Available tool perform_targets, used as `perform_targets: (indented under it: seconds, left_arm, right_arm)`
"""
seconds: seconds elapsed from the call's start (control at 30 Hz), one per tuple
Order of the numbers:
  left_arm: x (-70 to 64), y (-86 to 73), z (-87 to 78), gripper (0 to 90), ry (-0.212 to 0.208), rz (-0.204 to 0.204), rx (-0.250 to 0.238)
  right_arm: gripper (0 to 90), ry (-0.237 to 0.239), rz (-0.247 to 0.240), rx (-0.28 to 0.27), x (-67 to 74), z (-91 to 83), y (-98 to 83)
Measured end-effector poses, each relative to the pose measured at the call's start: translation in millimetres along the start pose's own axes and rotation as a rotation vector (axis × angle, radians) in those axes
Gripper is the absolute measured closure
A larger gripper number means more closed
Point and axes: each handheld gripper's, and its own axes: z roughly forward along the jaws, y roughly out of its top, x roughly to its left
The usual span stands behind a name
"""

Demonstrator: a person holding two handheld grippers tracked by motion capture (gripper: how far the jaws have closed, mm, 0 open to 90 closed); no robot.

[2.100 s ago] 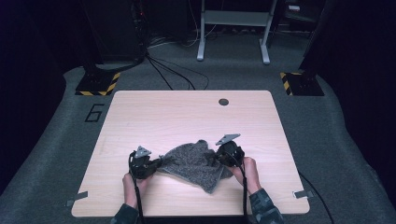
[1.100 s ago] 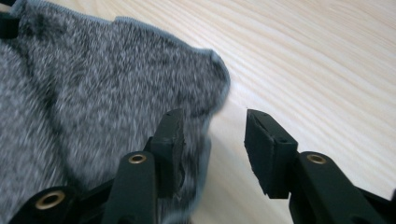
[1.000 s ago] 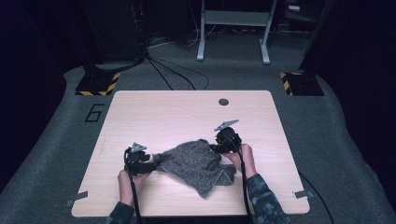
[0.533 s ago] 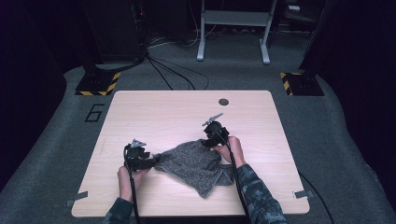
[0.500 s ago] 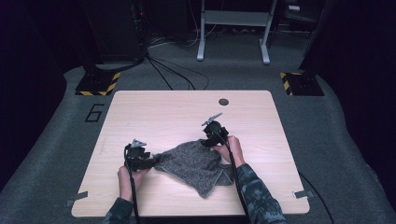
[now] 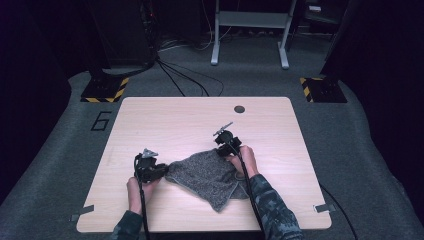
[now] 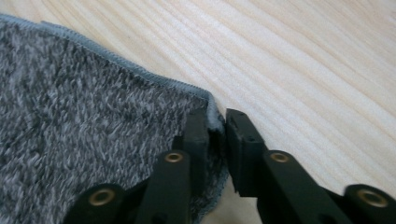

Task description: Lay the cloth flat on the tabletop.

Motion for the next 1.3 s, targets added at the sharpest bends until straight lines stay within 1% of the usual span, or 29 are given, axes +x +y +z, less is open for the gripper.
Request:
perform_targets:
  seconds: [0.03, 0.1, 0.13, 0.17, 0.2, 0.23, 0.27, 0.3, 0.33, 0.37, 0.4, 0.43, 0.47, 0.5, 0.53, 0.63, 0.7, 0.77, 0.8, 0.87, 0.9, 0.97, 1.03, 1.07, 1.13, 1.17, 1.23, 1.27, 1.3]
  left_arm:
    - [-0.7, 0.2, 0.2, 79.4, 0.003, -0.003, -0.002]
    - [-0.6, 0.4, 0.3, 84.1, 0.007, 0.007, -0.003]
    - [-0.5, 0.5, -0.3, 85.7, 0.007, 0.012, -0.001]
    - [-0.6, 0.5, -0.7, 86.5, 0.013, 0.017, -0.005]
    - [-0.2, 0.8, -2.0, 87.0, 0.009, 0.021, -0.001]
    - [-0.4, 0.7, -2.7, 87.1, 0.01, 0.019, -0.009]
    - [0.0, 0.7, -3.3, 87.2, 0.012, 0.027, -0.016]
    - [-1.2, 1.0, -3.8, 87.3, 0.013, 0.014, -0.025]
    - [-1.3, 1.2, -4.4, 87.3, 0.013, 0.022, -0.029]
    - [-2.1, 1.8, -5.7, 87.4, 0.008, 0.026, -0.023]
    - [-3.0, 2.2, -6.2, 87.3, 0.01, 0.03, -0.027]
    - [-3.0, 2.2, -6.2, 87.3, 0.01, 0.03, -0.027]
    - [-5.0, 3.1, -7.1, 87.2, 0.011, 0.029, -0.038]
    - [-5.1, 3.7, -7.3, 87.2, 0.007, 0.032, -0.04]
    - [-5.8, 4.0, -7.4, 87.0, 0.009, 0.024, -0.053]
    - [-6.1, 6.3, -9.9, 87.1, 0.004, 0.027, -0.054]
    - [-7.6, 11.0, -13.0, 87.1, 0.001, 0.036, -0.064]
    - [-8.5, 14.9, -14.8, 87.1, -0.002, 0.044, -0.069]
    - [-9.2, 16.7, -14.9, 87.1, 0.001, 0.04, -0.069]
    - [-9.6, 20.4, -14.5, 87.0, -0.008, 0.035, -0.066]
    - [-10.1, 22.0, -13.3, 86.9, -0.01, 0.036, -0.073]
    - [-11.0, 26.0, -12.0, 86.8, -0.027, 0.045, -0.062]
    - [-13.3, 29.0, -9.5, 86.8, -0.028, 0.048, -0.058]
    - [-13.3, 30.5, -8.0, 86.8, -0.032, 0.062, -0.046]
    - [-14.1, 32.2, -3.3, 87.0, -0.039, 0.066, -0.036]
    - [-15.0, 33.1, -1.7, 87.1, -0.043, 0.066, -0.028]
    - [-16.1, 34.7, 0.9, 87.4, -0.044, 0.08, -0.019]
    - [-17.2, 35.4, 2.3, 87.5, -0.042, 0.077, -0.023]
    - [-17.7, 36.4, 3.1, 87.5, -0.039, 0.086, -0.022]
  right_arm:
    - [82.9, -0.001, 0.004, 0.003, 0.4, -0.4, -0.2]
    - [85.0, -0.002, 0.002, 0.014, -0.4, -1.9, -1.0]
    - [85.3, -0.002, 0.017, 0.013, 0.6, -2.7, -1.7]
    - [85.7, -0.005, 0.013, 0.011, 0.4, -4.2, -2.4]
    - [85.9, -0.007, 0.01, 0.005, 0.3, -6.4, -3.7]
    - [86.0, -0.007, 0.01, -0.002, -0.1, -9.1, -5.1]
    - [86.0, -0.006, 0.0, -0.007, -1.2, -12.1, -6.4]
    - [86.1, -0.008, 0.001, -0.018, -1.3, -15.5, -8.3]
    - [86.1, -0.008, 0.001, -0.029, -1.8, -19.7, -10.1]
    - [86.1, -0.006, 0.013, -0.038, -1.3, -24.3, -11.8]
    - [86.1, -0.01, 0.009, -0.051, -2.1, -29.0, -13.5]
    - [86.1, -0.01, 0.009, -0.051, -2.1, -29.0, -13.5]
    - [86.1, -0.014, 0.014, -0.071, -2.8, -38.5, -16.9]
    - [86.2, -0.013, 0.014, -0.081, -3.7, -43.1, -18.5]
    - [86.2, -0.017, 0.018, -0.089, -4.1, -47.8, -20.1]
    - [86.2, -0.019, 0.028, -0.121, -4.8, -61.2, -25.7]
    - [86.2, -0.027, 0.029, -0.136, -3.9, -68.9, -30.1]
    - [86.2, -0.022, 0.029, -0.144, -3.4, -76.6, -35.5]
    - [86.2, -0.028, 0.029, -0.155, -3.1, -80.4, -38.5]
    - [86.2, -0.033, 0.039, -0.163, -2.4, -88.4, -44.1]
    - [86.2, -0.026, 0.049, -0.163, -2.0, -92.7, -46.9]
    - [86.4, -0.027, 0.061, -0.183, -2.2, -100.5, -52.4]
    - [86.5, -0.028, 0.081, -0.192, -1.6, -109.4, -58.2]
    - [86.6, -0.02, 0.091, -0.194, -1.6, -113.2, -61.6]
    - [86.7, -0.023, 0.107, -0.201, -1.7, -118.4, -68.3]
    - [86.7, -0.025, 0.114, -0.198, -1.6, -119.9, -71.3]
    - [87.1, -0.027, 0.124, -0.198, -1.5, -119.6, -76.0]
    - [87.1, -0.026, 0.127, -0.195, -2.1, -118.8, -77.7]
    - [87.2, -0.02, 0.131, -0.192, -2.9, -117.7, -79.3]
